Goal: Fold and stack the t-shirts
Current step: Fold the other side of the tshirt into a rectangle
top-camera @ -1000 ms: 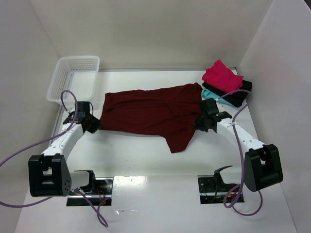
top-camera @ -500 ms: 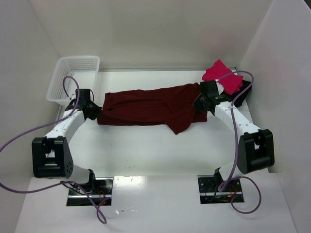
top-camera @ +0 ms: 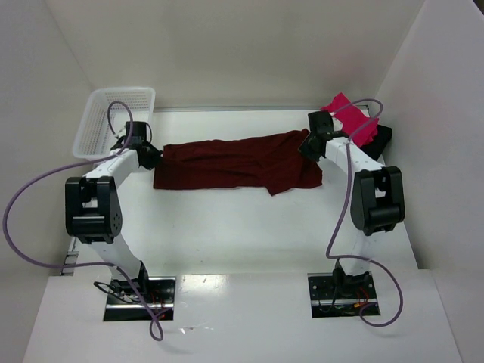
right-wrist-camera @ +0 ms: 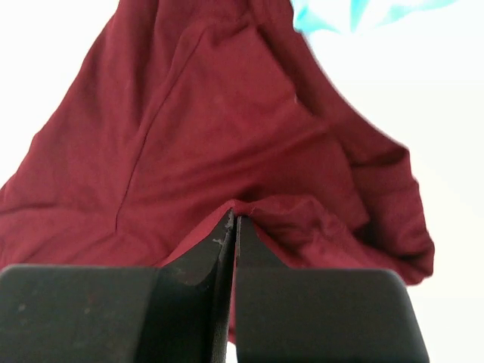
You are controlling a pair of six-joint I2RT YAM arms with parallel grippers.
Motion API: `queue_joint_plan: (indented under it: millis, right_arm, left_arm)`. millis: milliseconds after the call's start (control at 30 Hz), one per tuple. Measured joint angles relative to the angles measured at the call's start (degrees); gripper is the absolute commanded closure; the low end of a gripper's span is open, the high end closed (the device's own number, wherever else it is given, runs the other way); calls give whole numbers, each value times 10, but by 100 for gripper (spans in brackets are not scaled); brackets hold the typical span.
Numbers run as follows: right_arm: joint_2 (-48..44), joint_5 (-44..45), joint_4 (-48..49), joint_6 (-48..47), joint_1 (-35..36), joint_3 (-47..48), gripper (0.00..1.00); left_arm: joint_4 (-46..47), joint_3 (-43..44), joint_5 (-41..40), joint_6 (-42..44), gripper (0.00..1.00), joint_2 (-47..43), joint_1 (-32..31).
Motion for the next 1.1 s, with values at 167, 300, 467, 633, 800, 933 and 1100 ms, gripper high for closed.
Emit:
queue_joint_plan:
  millis: [167, 300, 467, 633, 800, 933, 1100]
  right_arm:
    - [42, -6, 4, -7, -16, 30, 98]
    - [66, -11, 7, -13, -22, 56, 97]
    - [79, -16, 10, -21, -27, 73, 89]
    - [97, -27, 18, -42, -29, 89, 69]
    - [114, -45, 22, -70, -31, 93, 40]
    - [112, -56, 26, -96, -31, 95, 16]
    - [74, -82, 28, -104, -31, 94, 15]
  left_arm:
    - [2, 28, -11, 0, 100, 42, 0]
    - [3, 32, -18, 0, 100, 58, 2]
    - [3, 50, -20, 0, 100, 71, 3]
    - [4, 61, -13, 10, 92, 80, 3]
    - [15, 71, 16, 32, 68, 87, 3]
    - [35, 73, 45, 61, 32, 86, 2]
    - [57, 90, 133, 104, 13, 78, -9]
